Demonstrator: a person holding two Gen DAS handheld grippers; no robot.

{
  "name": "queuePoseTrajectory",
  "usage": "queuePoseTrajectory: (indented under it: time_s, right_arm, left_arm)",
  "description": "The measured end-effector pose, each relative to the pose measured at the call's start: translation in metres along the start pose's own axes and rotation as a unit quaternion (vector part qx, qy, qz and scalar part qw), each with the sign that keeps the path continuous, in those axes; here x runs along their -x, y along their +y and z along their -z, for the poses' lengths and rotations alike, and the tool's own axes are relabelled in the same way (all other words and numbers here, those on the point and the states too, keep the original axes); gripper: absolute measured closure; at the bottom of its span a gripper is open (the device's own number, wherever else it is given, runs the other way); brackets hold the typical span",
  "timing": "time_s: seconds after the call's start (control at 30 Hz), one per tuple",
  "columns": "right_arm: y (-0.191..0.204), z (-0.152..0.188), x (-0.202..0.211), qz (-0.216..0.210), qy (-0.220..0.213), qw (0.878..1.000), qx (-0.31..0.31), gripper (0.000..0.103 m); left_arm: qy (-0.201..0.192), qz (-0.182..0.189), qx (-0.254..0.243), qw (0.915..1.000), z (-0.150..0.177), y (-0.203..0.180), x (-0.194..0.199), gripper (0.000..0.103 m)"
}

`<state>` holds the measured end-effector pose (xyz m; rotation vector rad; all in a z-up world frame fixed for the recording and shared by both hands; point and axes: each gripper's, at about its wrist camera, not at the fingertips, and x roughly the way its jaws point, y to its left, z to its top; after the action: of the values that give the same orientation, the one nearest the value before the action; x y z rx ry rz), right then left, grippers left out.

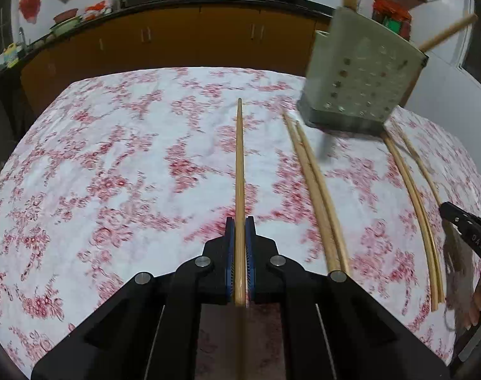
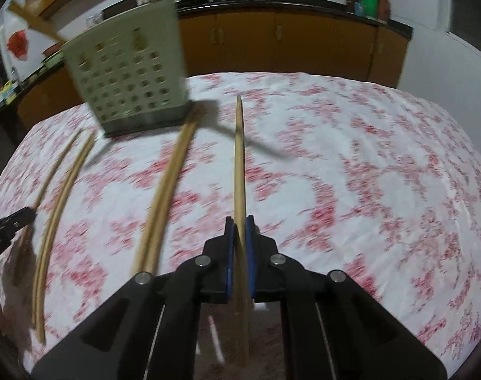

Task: Organize utensils
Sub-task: 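Grasp another chopstick with the right tool while the left tool grasps one too, then hold the grasped chopsticks closed in both tools above the table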

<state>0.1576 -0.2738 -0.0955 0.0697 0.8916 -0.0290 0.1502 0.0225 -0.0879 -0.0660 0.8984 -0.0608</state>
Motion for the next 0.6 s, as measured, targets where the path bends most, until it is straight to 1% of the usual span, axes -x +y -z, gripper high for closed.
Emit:
queuePoseTrajectory:
  time_s: [0.13, 0.33, 0.6]
  right_arm:
    - [-0.0018, 0.0005, -0.0009, 0.003, -0.003, 1.0, 0.003, 0.094]
    - [-0.003, 0.0004, -0.0014, 0.0, -0.003, 1.0, 0.003, 0.093]
    - [-0.0022, 0.001, -0.0009, 0.001, -0.003, 1.0, 0.003, 0.093]
  left_arm:
    - [-0.003, -0.003, 0.0, 1.0, -0.0002, 0.0, -0.0005, 0.095]
    - [-0.003, 0.003, 0.007, 1.0, -0.0001, 0.0015, -0.0002, 0.095]
    - [-0.003, -0.003, 0.003, 1.0, 0.0002, -0.0007, -0.0009, 0.095]
